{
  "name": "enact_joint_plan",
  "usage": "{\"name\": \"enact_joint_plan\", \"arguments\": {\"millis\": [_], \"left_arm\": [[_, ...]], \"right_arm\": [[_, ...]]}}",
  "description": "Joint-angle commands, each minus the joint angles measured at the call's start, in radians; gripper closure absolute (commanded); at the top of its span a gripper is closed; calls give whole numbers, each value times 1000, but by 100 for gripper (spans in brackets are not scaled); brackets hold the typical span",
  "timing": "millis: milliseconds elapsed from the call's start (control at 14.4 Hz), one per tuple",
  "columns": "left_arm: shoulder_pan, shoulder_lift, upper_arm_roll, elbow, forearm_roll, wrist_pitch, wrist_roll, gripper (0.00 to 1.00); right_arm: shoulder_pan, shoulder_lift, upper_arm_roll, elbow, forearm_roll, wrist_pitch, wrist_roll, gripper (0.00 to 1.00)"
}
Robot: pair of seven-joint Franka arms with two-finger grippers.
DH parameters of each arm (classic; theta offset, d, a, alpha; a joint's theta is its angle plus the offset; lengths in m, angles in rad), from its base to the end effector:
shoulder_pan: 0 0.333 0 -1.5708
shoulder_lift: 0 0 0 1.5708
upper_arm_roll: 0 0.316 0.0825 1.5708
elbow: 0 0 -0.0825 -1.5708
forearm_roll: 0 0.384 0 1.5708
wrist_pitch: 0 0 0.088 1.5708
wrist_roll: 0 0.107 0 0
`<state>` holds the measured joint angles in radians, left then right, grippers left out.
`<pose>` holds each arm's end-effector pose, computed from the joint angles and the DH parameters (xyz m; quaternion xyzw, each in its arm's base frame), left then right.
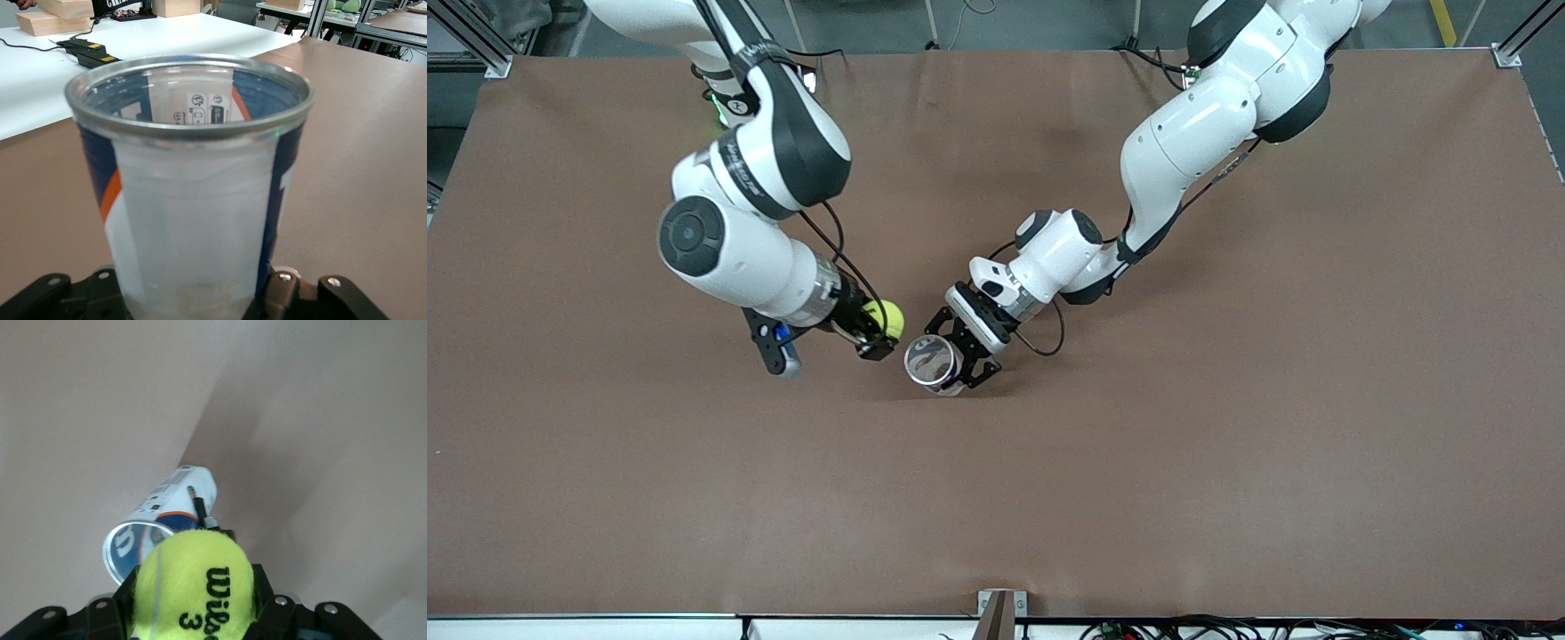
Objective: Insert tennis ball vertically with right arm
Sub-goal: 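Move the held ball with the right gripper over the tube opening, then open the right gripper to drop the ball into the tube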
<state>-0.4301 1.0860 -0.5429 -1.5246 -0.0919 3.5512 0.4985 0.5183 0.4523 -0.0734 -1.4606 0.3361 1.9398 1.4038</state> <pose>0.5187 -0.5227 0.1866 0.7896 -0.3504 0.4339 0.2558 0.6128 0.3261 0.4290 -0.8519 0.5041 0.1041 0.0963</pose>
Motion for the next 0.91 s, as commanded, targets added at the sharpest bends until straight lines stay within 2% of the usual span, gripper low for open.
{"name": "enact_joint_plan", "arguments": {"millis": [0, 279, 836], "left_arm": [[-2, 2, 4, 6, -3, 1, 9, 40], [1, 0, 5, 8, 12, 0, 12, 37], [5, 0, 5, 7, 28, 1, 9, 37]], "right_arm": [[14, 84, -9, 117, 15, -9, 55, 100], [42, 132, -11, 129, 12, 71, 87, 100], [65, 167, -11, 149, 9, 90, 109, 98]]}}
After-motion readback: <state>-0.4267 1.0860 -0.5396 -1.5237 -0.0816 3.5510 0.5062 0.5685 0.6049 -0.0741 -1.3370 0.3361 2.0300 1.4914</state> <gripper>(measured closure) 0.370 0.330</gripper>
